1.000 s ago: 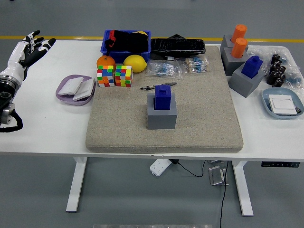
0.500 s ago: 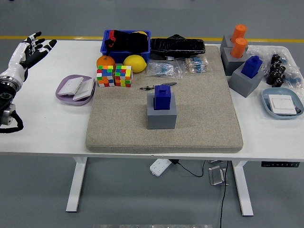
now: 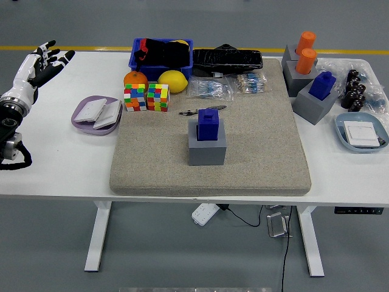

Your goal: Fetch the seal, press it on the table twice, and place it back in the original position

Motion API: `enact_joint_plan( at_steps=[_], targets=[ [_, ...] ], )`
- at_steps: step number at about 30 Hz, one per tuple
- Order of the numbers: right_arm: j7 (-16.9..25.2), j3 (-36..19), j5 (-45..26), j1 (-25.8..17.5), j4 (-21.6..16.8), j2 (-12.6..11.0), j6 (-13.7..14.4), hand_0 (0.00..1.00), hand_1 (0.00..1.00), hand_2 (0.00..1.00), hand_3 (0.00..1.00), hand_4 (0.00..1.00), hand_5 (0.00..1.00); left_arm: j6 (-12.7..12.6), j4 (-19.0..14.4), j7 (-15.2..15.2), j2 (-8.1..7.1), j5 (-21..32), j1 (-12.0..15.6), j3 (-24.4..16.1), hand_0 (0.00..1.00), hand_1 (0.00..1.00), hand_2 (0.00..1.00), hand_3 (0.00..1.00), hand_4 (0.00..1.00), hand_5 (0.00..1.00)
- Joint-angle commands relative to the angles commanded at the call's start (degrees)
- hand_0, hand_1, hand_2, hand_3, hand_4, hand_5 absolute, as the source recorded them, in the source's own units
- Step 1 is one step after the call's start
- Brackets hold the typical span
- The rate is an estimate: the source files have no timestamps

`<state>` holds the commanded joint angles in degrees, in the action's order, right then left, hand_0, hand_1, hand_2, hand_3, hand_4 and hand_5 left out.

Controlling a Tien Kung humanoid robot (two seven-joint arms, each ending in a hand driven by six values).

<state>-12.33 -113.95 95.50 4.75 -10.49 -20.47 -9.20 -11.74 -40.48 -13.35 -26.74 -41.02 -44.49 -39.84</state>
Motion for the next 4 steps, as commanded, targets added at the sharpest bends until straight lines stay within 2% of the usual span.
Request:
enact_joint_plan(
  at_steps=[4],
  targets=[
    [0.0,-0.1,0.1,0.1,0.0,0.0,0.0,0.869,0.733,0.711,0.714,0.823,0.506,0.0,0.0,0.0,-0.01,0.0,0.0,-0.1,0.957,0.95,0.942,0.967,0.897,0.647]
  ],
)
